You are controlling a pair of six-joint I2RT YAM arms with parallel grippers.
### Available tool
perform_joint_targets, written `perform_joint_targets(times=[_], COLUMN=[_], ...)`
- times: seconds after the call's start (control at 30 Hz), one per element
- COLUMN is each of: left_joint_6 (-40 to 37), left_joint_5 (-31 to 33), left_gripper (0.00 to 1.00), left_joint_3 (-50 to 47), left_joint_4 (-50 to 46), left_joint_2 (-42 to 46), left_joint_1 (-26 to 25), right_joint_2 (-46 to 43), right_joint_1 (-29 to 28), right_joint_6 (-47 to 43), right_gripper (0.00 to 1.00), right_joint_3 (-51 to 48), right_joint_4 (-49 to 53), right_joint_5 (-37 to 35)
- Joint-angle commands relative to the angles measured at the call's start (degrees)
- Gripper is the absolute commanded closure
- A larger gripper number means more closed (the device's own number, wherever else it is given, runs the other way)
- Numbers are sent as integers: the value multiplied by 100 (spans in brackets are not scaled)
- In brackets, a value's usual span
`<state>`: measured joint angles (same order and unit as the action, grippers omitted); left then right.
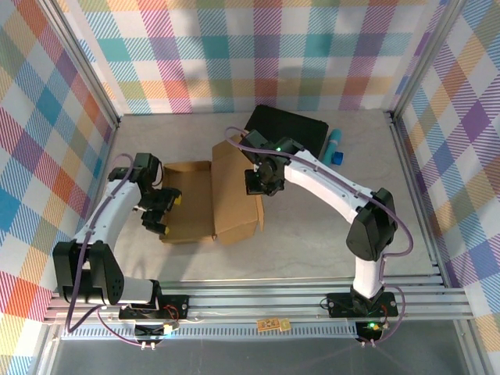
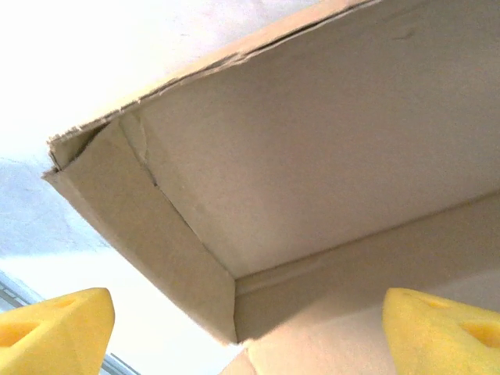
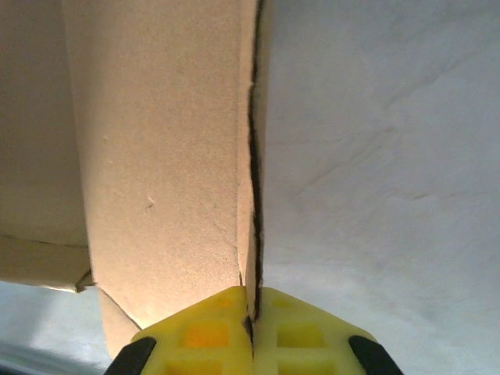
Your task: Fold the paper box
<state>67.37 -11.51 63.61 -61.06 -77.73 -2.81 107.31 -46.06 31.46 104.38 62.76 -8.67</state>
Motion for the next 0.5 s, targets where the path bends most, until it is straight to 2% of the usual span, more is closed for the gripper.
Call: perform_joint_targets(times=[0.0,0.1,0.17,0.23,0.33,0.47], left_joint_6=[-314,-875,-1401,-2222,-3464,-4555], left_joint_5=[-154,-226,-442,-260,149,455], left_gripper=[12,17,27,34,42,47], left_joint_3=[664,1307,1637,2037,2313,1943], left_joint_4=[-346,-269,165,434,908,2048], left_joint_2=[162,-32,-149,-278,-335,-138], left_joint_1=[-94,-123,-155,-277,-455,-485], right_joint_2=[150,294,264,106,-172,-317], right_joint_1=[45,45,45,53,53,97], right_joint_6=[-1331,-2228,-2778,-3525,-4707,-5882], right_gripper=[100,100,100,100,100,100], right_joint_3=[614,995,1028,854,512,311], right_joint_4=[537,561,311,-226,-1152,-1512], right_joint_5=[-1067,-1780,-2176,-2597,-2814,-2801])
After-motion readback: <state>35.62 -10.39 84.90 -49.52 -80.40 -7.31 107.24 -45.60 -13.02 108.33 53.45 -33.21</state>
